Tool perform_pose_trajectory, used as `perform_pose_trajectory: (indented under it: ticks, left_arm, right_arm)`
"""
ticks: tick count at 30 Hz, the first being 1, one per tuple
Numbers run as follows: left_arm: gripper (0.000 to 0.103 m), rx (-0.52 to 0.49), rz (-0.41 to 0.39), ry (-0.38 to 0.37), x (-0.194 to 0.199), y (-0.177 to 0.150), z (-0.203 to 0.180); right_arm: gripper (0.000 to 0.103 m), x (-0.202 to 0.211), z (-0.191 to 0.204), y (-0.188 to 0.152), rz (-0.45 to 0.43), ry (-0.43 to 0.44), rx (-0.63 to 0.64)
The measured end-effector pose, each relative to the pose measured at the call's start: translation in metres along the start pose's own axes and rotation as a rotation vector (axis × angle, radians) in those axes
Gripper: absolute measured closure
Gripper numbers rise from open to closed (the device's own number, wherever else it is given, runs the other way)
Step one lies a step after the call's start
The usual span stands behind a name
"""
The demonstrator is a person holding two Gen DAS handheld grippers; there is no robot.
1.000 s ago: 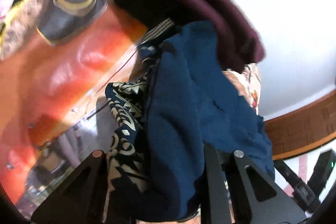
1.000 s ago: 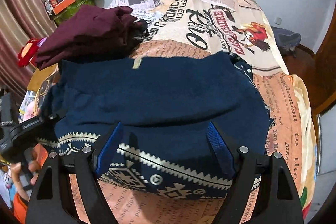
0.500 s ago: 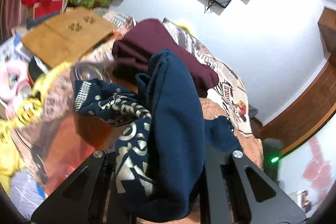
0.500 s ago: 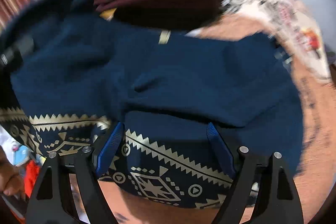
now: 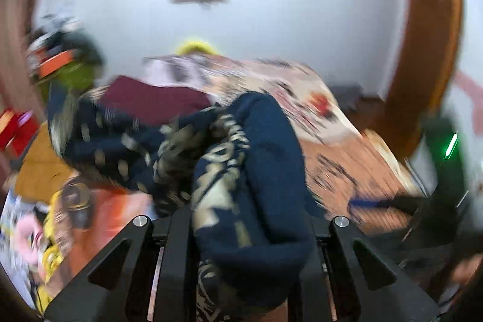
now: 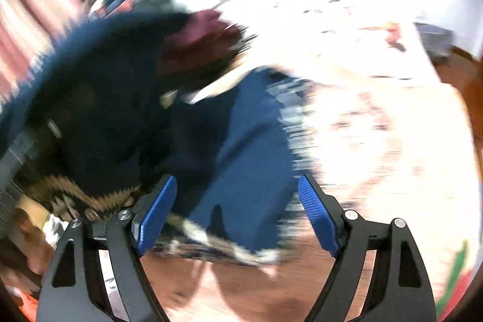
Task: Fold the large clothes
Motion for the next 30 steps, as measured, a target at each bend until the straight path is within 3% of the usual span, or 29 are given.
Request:
perform_pose_trajectory:
  ticks: [3,6,8,10,12,14,18,22,28,30]
  left_arm:
    - [0.088,-0.092,0.125,-0.071,-0.036,-0.031,-0.043]
    - [0.087,-0.105,0.265,-0.136,-0.064,-0.067,-0.059]
    - [0.085,-0.093,0.315,-0.171,-0.071,-0.082,-0.061]
    - [0.077,-0.074,0.308,-0.185,-0.066,-0.082,-0.056]
    - [0.06,-0.064,0.303,-0.246,-0.05,-0.078,-0.055]
    - [0.052,-0.068,0.303,-0.282,-0.033,-0.076,-0.057]
    - [0.035,-0.121,0.248,-0.239,0.003,-0.068,-0.048]
    - [0.028,-0.106,0.192,-0.163,0.029,-0.058,-0.013]
    - [0.026,-0.051,0.15,-0.116,0.048,-0.052,0.038]
    - [0.02,-0.039,0.139,-0.101,0.048,-0.052,0.05]
  right_arm:
    - [0.023,0.029,-0.04,-0.003,-0.045,-0.083,-0.048]
    - [0.023,0.046,-0.058,-0.011,-0.06,-0.123,-0.073]
    - [0.023,0.052,-0.064,-0.013,-0.059,-0.131,-0.081]
    - [0.023,0.05,-0.059,-0.013,-0.056,-0.127,-0.077]
    - [0.023,0.052,-0.05,-0.012,-0.06,-0.124,-0.058]
    - [0.023,0.053,-0.044,-0.009,-0.069,-0.115,-0.036]
    - [0.023,0.057,-0.017,0.002,-0.101,-0.063,0.017]
    - [0.023,0.042,0.017,0.01,-0.099,-0.013,0.075]
    - [0.023,0.022,0.048,0.012,-0.088,0.01,0.121]
    - [0.023,0.023,0.052,0.015,-0.098,0.02,0.124]
Point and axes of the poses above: each gripper's, at about its wrist camera, not at the fingertips, and x roughly against the way its jaws point, z to its left, y to its top, the point moved 9 cm from there along -x, roughly the way its jaws point, and after that the axes turned 1 degree about y, right-handed, at the moved point
